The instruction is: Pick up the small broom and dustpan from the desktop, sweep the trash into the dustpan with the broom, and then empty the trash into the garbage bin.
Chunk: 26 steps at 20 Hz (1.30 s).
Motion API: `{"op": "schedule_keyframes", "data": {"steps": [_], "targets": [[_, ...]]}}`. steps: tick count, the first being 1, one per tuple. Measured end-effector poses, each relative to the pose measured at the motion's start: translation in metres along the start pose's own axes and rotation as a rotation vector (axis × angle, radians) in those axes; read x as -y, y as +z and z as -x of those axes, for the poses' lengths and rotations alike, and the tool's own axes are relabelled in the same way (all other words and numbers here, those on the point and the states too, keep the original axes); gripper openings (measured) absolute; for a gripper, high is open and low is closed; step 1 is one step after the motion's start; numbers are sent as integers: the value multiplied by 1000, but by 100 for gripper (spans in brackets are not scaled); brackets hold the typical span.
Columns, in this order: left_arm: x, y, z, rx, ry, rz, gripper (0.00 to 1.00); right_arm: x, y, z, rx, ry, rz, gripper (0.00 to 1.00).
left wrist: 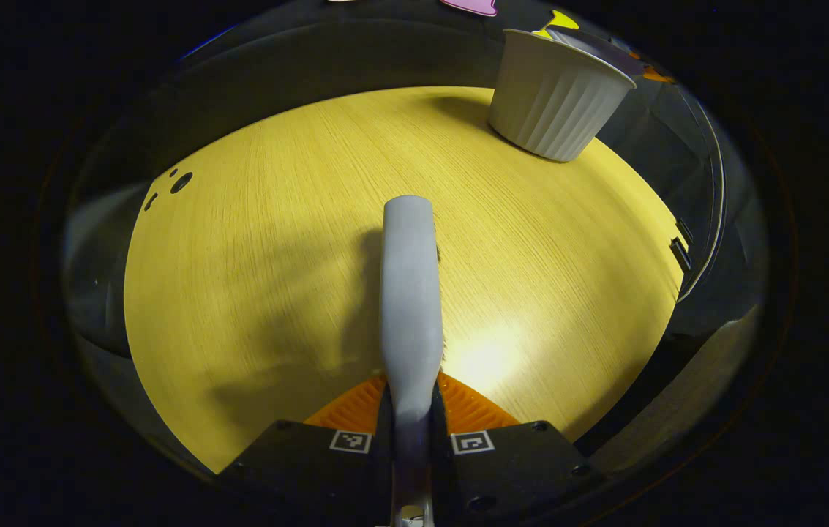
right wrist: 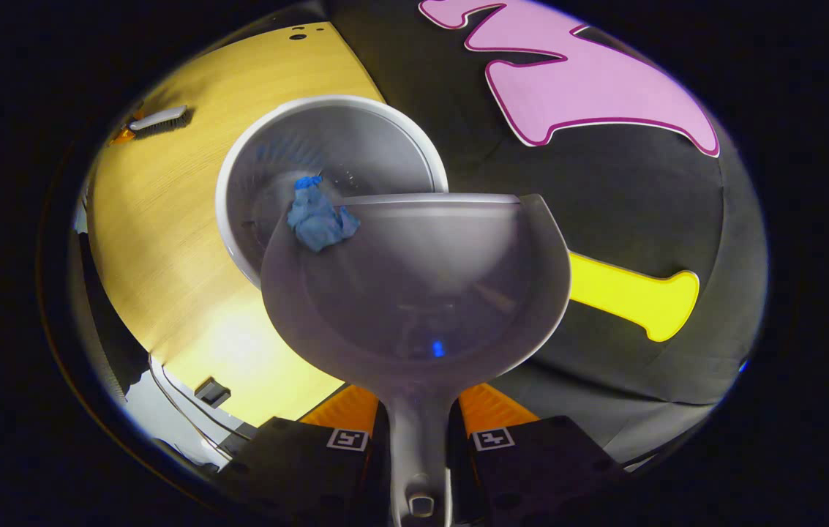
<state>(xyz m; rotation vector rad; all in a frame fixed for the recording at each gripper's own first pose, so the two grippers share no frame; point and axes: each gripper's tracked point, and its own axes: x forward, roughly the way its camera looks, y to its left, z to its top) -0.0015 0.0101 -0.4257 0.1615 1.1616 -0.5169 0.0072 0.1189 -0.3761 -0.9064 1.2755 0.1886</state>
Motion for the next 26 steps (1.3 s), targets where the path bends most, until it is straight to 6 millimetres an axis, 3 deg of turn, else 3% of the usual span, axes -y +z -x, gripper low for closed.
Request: {"op": "schedule_keyframes", "data": {"steps": [6,10,12,14,18,22,24,26], "targets": [[-1,-2,0,-1,9,3,25,-2,-4,-3,28,2,-37,37],[-2,-2,2,1,15,6,25,-26,-6,-3,89,81,-238,37],[-3,-4,1,-5,23,17,29,-28,-9,2,134,93,-338,37],[-4,-5,1,-11,33,22,25,-35,-8,11,187,118,-441,37],[-8,-8,5,-19,62,16,25,-33,5,49,353,130,-640,37],[-17,-9,10,-22,73,33,25,-36,25,73,491,206,-708,37],[-18,-9,11,-23,81,42,29,-51,30,84,522,257,-707,37],[-20,-11,13,-23,90,46,25,-88,41,101,529,326,-697,37]]}}
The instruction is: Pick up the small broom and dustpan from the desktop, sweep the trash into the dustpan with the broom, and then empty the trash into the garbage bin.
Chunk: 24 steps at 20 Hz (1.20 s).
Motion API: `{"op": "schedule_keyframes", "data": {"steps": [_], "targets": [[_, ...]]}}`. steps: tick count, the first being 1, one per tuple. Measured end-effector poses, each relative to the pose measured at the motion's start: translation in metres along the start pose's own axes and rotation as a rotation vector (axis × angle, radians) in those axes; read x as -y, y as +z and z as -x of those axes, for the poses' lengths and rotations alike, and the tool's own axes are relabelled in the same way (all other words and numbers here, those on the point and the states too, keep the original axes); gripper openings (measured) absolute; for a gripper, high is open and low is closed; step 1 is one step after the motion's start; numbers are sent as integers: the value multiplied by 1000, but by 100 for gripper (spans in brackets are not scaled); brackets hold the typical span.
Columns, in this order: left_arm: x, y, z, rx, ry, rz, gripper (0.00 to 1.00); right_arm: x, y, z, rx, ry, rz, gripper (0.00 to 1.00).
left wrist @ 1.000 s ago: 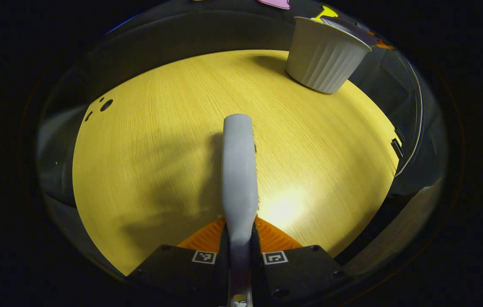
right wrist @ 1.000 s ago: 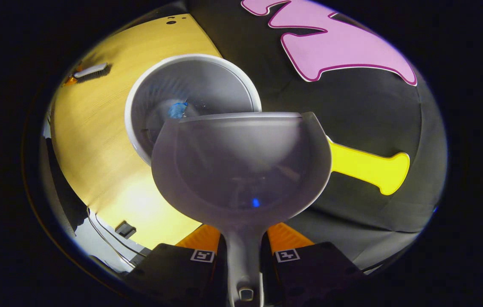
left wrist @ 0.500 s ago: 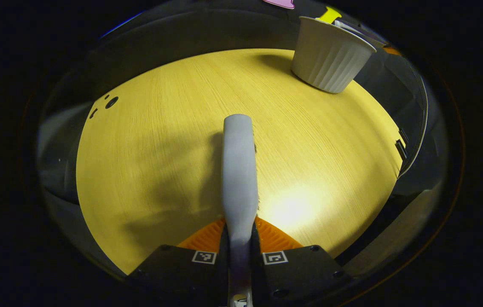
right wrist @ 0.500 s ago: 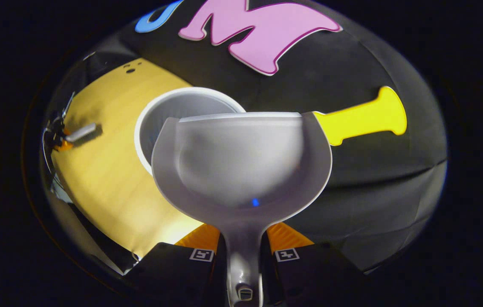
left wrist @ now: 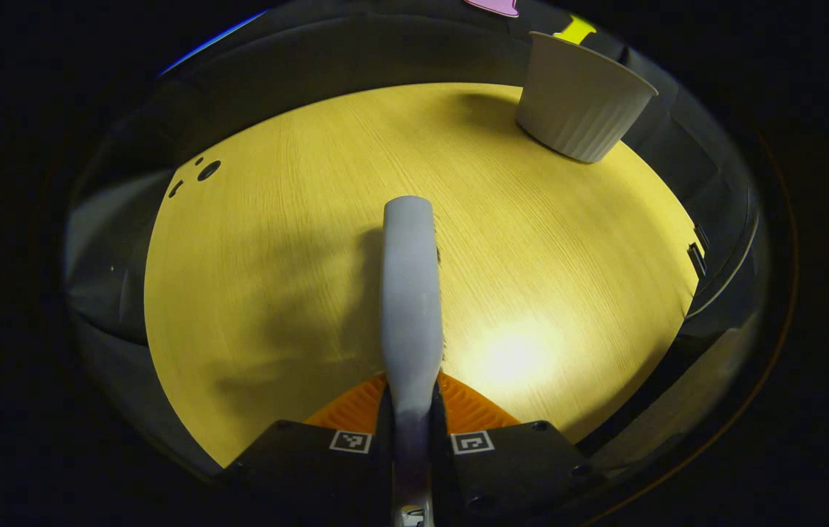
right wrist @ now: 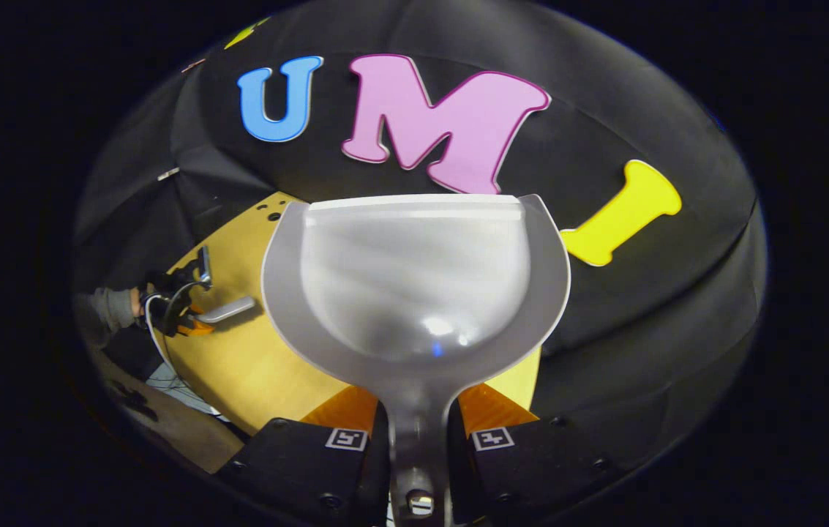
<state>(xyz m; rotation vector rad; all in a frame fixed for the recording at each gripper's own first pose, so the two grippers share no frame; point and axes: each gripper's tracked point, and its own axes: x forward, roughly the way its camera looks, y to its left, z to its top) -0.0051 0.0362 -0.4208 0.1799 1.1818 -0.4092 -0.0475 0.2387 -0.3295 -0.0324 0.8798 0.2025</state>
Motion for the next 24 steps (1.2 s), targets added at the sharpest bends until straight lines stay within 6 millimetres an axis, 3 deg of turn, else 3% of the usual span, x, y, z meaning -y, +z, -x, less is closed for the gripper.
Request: {"op": "schedule_keyframes", "data": {"steps": [2,6,11,12,19,24], "targets": [[-2,-2,1,-2,7,5,25,-40,-24,-2,-34,50,0,37],[-6,-5,2,0,16,28,25,-88,-69,-23,-104,137,-11,37],[-6,-7,0,3,22,52,25,-146,-131,-71,-201,188,-5,37],[-7,-7,-1,1,25,53,25,-155,-139,-73,-208,201,-10,37],[-7,-7,-4,13,51,70,28,-201,-188,-135,-276,203,18,37],[-9,-6,-4,15,69,70,25,-222,-207,-169,-316,208,-10,37]]}}
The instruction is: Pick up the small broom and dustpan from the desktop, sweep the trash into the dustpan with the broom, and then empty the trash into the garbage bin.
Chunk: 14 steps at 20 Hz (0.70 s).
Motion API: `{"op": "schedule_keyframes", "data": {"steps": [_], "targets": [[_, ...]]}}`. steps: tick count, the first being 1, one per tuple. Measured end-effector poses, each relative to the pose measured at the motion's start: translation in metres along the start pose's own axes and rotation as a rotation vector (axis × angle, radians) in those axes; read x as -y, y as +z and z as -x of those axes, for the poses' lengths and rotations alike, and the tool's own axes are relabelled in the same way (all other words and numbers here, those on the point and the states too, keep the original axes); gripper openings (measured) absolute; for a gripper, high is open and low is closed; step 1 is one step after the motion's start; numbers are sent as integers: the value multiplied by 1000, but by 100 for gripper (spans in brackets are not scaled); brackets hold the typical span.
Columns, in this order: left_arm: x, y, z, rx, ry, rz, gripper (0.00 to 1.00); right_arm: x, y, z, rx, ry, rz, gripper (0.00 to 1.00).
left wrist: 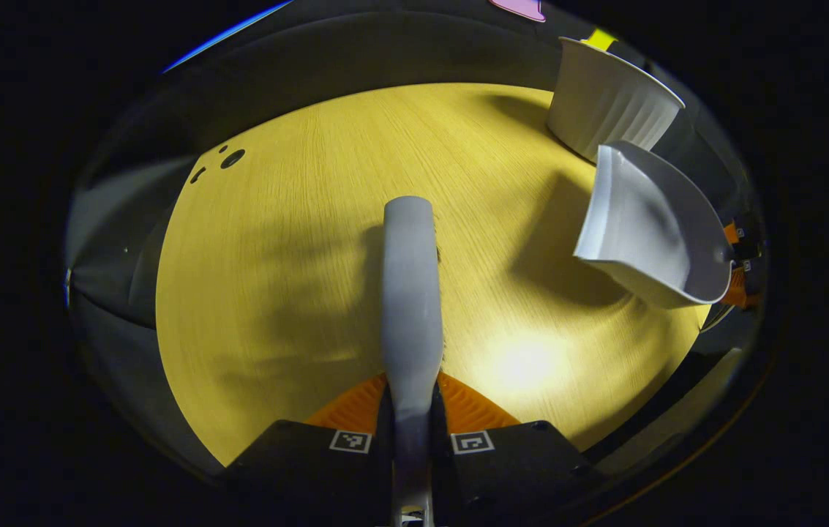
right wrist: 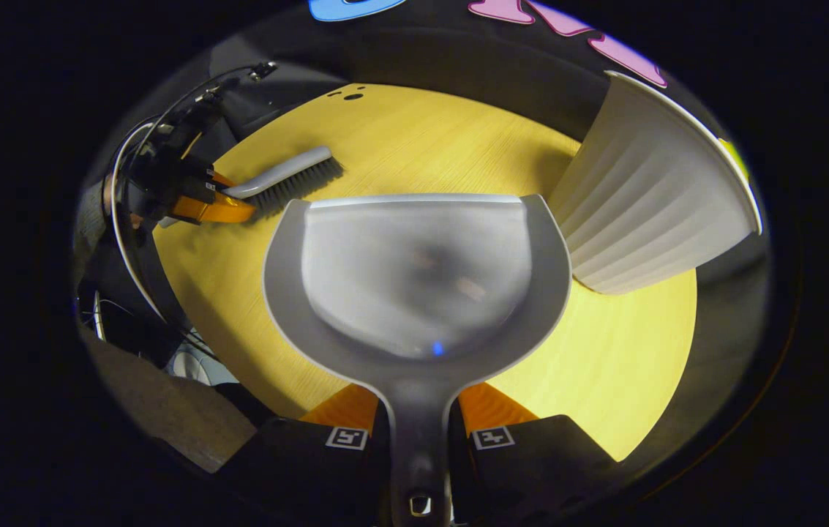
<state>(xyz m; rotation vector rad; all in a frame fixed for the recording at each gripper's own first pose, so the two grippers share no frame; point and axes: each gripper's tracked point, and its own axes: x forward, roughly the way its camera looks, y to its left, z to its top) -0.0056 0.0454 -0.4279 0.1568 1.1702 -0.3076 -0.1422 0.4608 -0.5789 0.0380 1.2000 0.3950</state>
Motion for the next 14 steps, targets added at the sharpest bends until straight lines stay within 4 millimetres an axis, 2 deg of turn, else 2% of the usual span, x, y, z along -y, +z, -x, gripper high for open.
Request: {"op": "schedule_keyframes", "data": {"steps": [1,2,6,7,12,14], "targets": [[-1,0,0,2,3,-1,29,-1,0,-7,-9,0,-8,37],[-1,1,-1,3,4,0,25,-2,1,-10,-17,-2,-8,37],[0,1,1,6,12,12,25,-2,2,-21,-29,-4,-23,37],[-1,2,2,7,16,14,28,-2,2,-25,-31,-3,-28,37],[0,1,0,7,28,24,22,0,-10,-40,-74,-15,-12,37],[-1,1,-1,6,31,22,25,-3,-14,-46,-80,-30,15,37]]}}
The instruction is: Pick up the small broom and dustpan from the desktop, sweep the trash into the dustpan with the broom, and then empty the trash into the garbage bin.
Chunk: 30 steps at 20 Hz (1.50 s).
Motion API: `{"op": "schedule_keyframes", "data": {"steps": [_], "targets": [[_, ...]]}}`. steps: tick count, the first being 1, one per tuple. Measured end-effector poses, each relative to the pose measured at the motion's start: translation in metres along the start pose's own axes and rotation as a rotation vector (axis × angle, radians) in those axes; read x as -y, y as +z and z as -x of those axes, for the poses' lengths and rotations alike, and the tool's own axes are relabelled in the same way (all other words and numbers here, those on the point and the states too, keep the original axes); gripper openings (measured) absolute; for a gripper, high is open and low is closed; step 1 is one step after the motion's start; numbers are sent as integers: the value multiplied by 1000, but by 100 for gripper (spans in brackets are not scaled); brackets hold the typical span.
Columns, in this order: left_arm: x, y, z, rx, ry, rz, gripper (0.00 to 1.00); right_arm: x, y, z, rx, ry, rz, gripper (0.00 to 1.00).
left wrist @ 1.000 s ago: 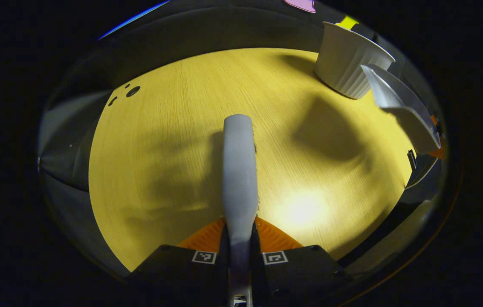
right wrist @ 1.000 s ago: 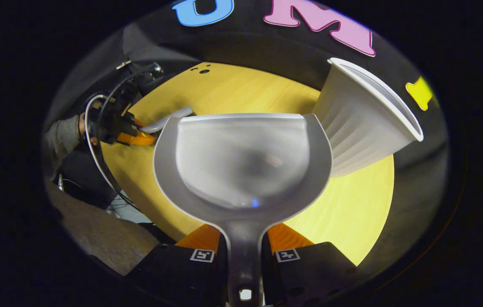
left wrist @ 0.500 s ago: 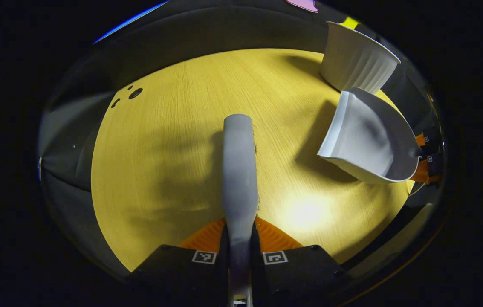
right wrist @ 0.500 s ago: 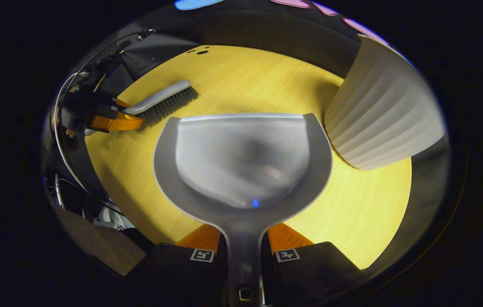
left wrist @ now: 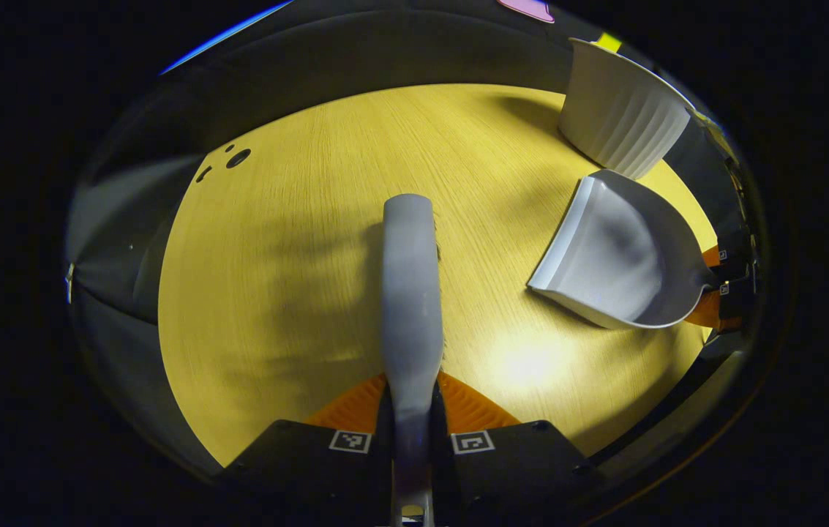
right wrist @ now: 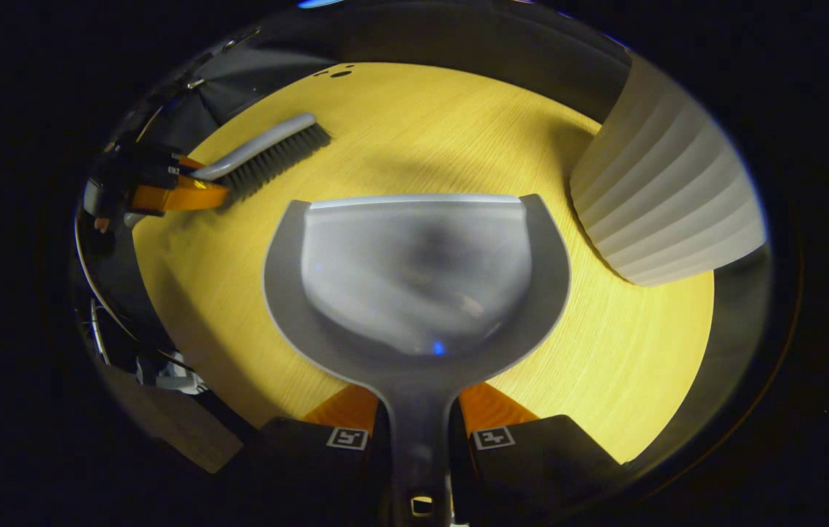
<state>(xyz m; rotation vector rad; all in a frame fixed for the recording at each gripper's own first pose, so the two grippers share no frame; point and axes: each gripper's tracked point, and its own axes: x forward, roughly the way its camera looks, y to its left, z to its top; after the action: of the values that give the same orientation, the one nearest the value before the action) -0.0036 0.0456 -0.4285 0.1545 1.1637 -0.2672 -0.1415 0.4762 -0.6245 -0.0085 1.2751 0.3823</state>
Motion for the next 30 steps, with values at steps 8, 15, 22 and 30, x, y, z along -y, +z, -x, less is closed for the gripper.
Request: {"op": "schedule_keyframes", "data": {"steps": [8,15,22,30], "targets": [[6,1,12,32,22,-48,51,-11,2,7,52,75,-31,40],[1,8,25,74,80,-53,93,-20,5,23,59,119,-74,75],[6,12,60,138,78,5,95,-21,10,61,152,121,-76,99],[0,70,152,483,123,91,95,-15,82,158,504,73,-127,99]]}}
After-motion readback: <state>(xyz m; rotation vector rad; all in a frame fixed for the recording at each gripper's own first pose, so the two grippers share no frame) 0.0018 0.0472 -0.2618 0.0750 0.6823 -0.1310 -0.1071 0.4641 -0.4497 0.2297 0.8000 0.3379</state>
